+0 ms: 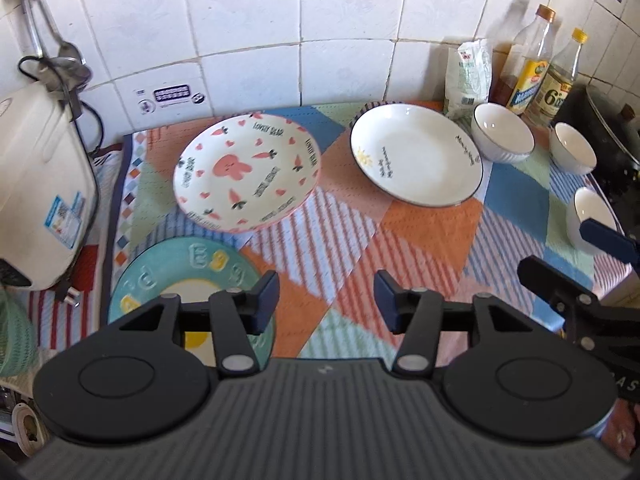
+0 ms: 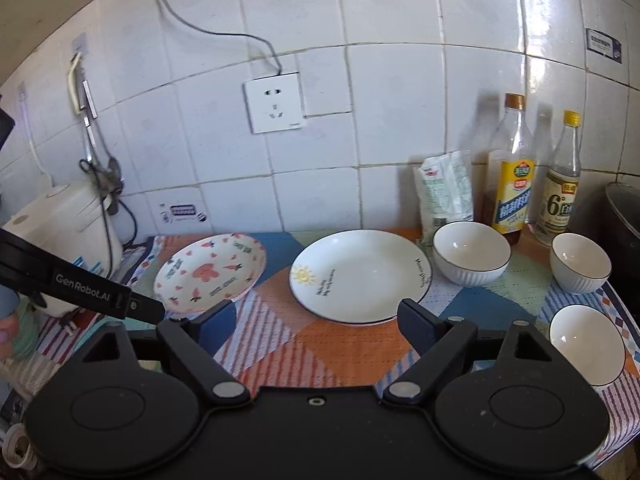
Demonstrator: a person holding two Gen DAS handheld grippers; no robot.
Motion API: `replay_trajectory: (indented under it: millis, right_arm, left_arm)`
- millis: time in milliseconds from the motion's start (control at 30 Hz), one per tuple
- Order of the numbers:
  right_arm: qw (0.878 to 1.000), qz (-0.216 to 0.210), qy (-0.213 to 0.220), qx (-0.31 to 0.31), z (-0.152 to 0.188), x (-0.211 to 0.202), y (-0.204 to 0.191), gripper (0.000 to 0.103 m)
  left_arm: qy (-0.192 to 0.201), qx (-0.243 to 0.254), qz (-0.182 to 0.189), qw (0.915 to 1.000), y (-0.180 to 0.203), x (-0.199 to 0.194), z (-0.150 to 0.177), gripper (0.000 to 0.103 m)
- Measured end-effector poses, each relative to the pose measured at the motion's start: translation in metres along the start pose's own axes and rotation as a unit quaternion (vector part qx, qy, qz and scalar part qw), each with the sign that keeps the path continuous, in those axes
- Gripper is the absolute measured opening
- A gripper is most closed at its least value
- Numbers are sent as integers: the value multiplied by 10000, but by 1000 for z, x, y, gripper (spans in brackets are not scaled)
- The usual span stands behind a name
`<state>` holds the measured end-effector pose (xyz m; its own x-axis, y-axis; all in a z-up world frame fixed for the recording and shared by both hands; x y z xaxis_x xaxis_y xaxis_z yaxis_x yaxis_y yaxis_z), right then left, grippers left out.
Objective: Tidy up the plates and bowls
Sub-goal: 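Move the right gripper to the rim of the teal egg plate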
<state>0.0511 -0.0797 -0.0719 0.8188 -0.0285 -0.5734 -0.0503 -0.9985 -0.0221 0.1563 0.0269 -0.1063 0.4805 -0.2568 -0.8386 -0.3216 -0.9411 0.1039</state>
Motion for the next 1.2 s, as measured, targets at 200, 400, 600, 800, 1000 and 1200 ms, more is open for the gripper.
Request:
replay_trajectory:
  millis: [200,400,600,800,1000,1200]
  right_arm:
    - [9999,-114,-26,82,13,-5,-21,96]
    - [9927,-1085,32,518,30,-2,-41,96]
    - [9915,-1160,221,545,39,5,-54,96]
    - [9921,-1234,-114,211,60,27,-73,96]
    - [9894,-1450,17,48,76,39,-101,91]
    - [9877,-1557,-60,-134,86,66,-131,86]
  left_arm:
    - [-53,4,-121,9999,-30,-16,28,61]
    - [-98,259,-169,9995,-54,-16,48,69]
    - [-119,398,-183,9990,-70,-7,58,73]
    - [-399,62,-177,9990,-103,17,69,73]
    - [-278,-152,-349,9989,-140,35,82,73]
    - [-247,-527,-184,9981,-170,42,87,73]
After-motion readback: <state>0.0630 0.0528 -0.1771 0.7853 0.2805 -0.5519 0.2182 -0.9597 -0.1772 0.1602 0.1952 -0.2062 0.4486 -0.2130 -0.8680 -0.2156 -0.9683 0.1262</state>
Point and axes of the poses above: each gripper's, at about its wrist camera, not at the fingertips, and x roughly the way its jaws point, y to its right, z to its underside, the point moved 4 cm from there along x, roughly the way its jaws point, and after that the axes turned 7 degrees about -x, right-handed, at the moved point
